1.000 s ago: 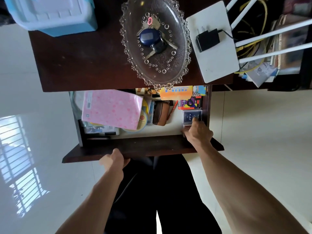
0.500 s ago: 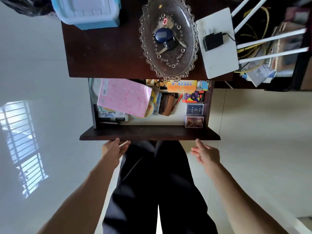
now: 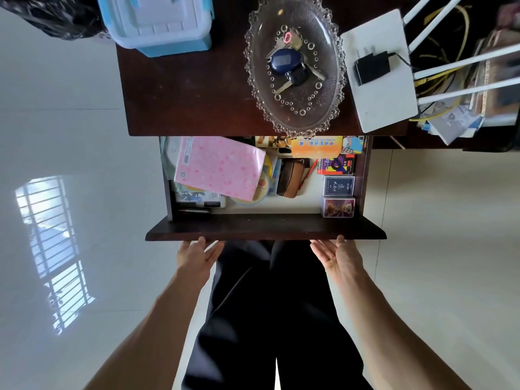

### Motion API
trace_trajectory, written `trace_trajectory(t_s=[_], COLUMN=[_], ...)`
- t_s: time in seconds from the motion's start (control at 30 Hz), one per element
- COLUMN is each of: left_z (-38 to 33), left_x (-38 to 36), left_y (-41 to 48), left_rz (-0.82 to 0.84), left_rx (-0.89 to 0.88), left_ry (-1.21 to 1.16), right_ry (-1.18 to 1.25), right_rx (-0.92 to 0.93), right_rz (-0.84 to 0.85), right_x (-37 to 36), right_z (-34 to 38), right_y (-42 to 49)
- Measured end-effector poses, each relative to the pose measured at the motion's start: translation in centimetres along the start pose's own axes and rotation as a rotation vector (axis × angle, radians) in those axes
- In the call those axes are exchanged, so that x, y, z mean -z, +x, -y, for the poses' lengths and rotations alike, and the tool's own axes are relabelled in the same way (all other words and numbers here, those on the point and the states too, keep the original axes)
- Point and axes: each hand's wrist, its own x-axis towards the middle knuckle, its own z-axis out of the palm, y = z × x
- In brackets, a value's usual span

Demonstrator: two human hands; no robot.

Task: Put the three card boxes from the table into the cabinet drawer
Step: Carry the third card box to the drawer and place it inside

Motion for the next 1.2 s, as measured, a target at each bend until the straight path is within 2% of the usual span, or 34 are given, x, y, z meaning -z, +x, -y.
trace_trajectory(t_s=[0.37, 0.67, 1.2], left_z=[-0.8, -1.4, -6.9], left_x=[0.0, -0.5, -5.3], left_y=[-0.6, -0.7, -0.8], left_rz=[-0.003, 0.024, 0.028], left_rx=[0.073, 0.044, -0.009], left_ry=[-0.022, -0.029, 0.029], right_ry=[-0.007, -0.017, 0.049], right_rx=[0.008, 0.037, 0.093], right_rz=[-0.005, -0.004, 0.042], right_x=[0.0, -1.2, -7.5], right_z=[0.2, 1.2, 5.0], right_y=[0.4, 0.0, -0.9])
